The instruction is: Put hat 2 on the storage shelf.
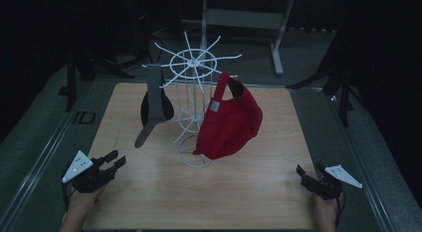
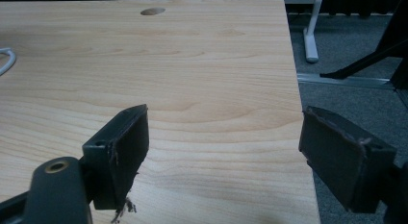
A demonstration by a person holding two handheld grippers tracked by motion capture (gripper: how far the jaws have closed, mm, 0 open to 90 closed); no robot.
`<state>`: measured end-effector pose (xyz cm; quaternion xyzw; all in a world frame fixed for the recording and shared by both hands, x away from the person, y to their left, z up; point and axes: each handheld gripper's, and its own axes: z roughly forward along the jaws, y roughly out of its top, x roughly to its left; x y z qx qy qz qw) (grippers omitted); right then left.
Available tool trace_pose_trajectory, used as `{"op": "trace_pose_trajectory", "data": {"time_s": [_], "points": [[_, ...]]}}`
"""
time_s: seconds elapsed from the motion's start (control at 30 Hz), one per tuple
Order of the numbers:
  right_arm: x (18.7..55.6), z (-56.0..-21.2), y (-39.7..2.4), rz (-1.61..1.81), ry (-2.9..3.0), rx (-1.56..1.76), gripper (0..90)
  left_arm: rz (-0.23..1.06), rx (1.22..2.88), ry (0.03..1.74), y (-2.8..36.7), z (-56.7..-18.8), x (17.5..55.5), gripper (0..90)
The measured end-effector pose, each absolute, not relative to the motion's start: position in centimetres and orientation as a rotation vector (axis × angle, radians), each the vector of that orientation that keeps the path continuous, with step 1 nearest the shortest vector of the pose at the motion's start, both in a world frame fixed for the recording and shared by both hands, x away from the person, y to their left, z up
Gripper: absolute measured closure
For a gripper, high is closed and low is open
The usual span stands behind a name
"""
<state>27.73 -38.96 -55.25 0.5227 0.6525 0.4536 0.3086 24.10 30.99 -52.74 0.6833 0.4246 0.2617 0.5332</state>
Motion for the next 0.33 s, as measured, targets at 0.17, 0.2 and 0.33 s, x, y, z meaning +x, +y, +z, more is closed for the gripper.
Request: {"op": "trace_pose_trajectory", "data": {"time_s": [0.17,0.2,0.33], "points": [[27.75,-55.24,-38.94,1.195,1.726,1.384,17.4,0.603,1.626,1.045,31.31,-53.83,23.82,58.4],[27.75,-55.24,-38.94,1.195,1.726,1.384,17.4,0.599,1.619,1.048,31.39,-53.86,23.78,58.3],[27.75,-55.24,-38.93,1.195,1.727,1.384,17.4,0.595,1.599,1.048,31.62,-53.81,23.7,58.3]]}}
